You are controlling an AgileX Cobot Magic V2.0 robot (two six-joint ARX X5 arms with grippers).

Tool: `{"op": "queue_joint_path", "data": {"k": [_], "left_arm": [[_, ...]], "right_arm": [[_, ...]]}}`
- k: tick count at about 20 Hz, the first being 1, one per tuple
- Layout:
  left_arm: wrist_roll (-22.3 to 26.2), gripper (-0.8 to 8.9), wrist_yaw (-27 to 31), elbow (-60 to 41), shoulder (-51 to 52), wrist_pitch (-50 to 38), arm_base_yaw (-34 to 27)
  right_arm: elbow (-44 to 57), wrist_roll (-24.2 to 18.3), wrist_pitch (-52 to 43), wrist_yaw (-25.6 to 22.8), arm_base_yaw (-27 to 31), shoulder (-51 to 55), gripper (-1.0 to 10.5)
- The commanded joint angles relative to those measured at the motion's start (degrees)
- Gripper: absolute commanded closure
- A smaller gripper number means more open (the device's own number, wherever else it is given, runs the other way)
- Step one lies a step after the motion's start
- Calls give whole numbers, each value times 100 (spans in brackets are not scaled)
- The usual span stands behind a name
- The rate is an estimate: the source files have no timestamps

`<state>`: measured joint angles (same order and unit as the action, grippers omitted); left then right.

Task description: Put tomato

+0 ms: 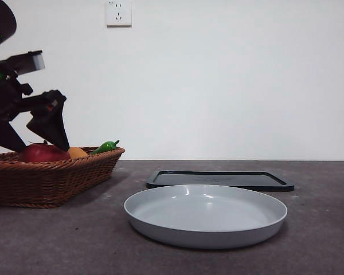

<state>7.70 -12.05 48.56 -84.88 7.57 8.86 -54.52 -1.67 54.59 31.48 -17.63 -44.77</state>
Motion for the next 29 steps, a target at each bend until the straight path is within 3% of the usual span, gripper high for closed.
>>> {"op": "queue_joint_path", "data": {"k": [1,5,7,9,12,17,20,22,29], "left_arm": [[87,317,9,111,-256,-48,17],[57,330,9,111,-431,-46,26],[55,448,9,111,-428,-24,26],[37,507,9,114,-428,31,26],[13,507,7,155,-227,50,26],[-221,507,-70,186,999,57,210],[-560,507,-514,186,1668,26,774],[-603,507,-516,186,1801,-22,1445],[-603,507,-400,186,813,-916,2942]], "right_arm": [[-109,17,-50,2,-28,-48,531],[-109,17,-50,0,-31,-48,531],[-109,17,-52,0,-28,-48,531],[-109,15,-52,0,-28,-48,531],[-109,17,-50,2,-28,-46,531],[-109,15,-59,0,-28,-48,531],[-109,15,-57,0,-28,-48,531],[-109,15,-57,0,-28,-48,531],[-109,15,-50,0,-28,-46,531]]}}
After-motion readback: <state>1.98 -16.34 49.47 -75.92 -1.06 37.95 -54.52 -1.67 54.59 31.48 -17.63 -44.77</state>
